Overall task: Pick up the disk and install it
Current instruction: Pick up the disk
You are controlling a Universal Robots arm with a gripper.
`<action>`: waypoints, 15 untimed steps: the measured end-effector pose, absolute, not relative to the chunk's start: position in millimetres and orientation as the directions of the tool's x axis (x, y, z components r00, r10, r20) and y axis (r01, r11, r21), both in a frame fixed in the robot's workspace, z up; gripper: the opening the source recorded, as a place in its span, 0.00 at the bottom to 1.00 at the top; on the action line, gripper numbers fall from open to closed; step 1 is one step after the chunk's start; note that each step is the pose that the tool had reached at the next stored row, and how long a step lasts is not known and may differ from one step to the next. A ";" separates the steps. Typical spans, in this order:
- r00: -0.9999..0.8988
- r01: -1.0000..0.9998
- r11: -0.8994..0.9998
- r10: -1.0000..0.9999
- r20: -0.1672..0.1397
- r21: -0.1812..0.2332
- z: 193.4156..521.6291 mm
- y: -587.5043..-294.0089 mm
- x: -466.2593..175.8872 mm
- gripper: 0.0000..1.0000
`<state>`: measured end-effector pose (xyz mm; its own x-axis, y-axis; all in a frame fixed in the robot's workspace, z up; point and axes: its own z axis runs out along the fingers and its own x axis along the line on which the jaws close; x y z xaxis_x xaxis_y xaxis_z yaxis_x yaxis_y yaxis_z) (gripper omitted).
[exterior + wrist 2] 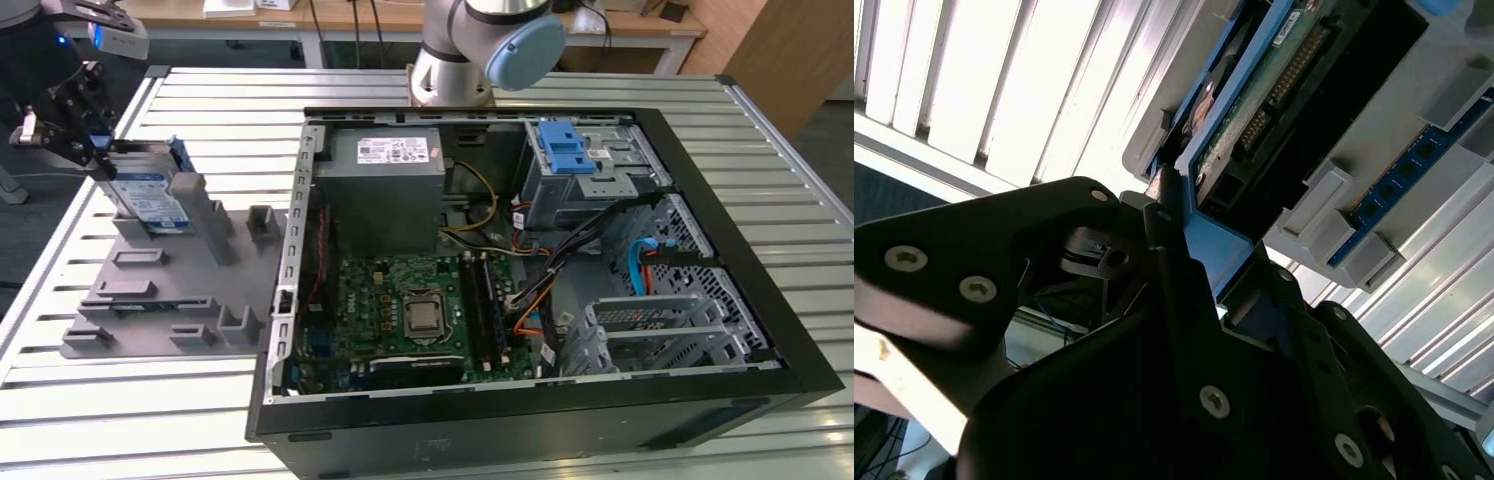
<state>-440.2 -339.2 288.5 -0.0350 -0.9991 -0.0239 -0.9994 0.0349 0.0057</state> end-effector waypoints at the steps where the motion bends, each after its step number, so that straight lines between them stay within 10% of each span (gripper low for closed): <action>1: -0.035 -0.999 0.035 -0.999 -0.024 0.006 288.5 -339.2 -440.2 0.36; 15: -0.035 -0.999 0.035 -0.999 -0.024 0.006 299.5 -339.2 -440.2 0.36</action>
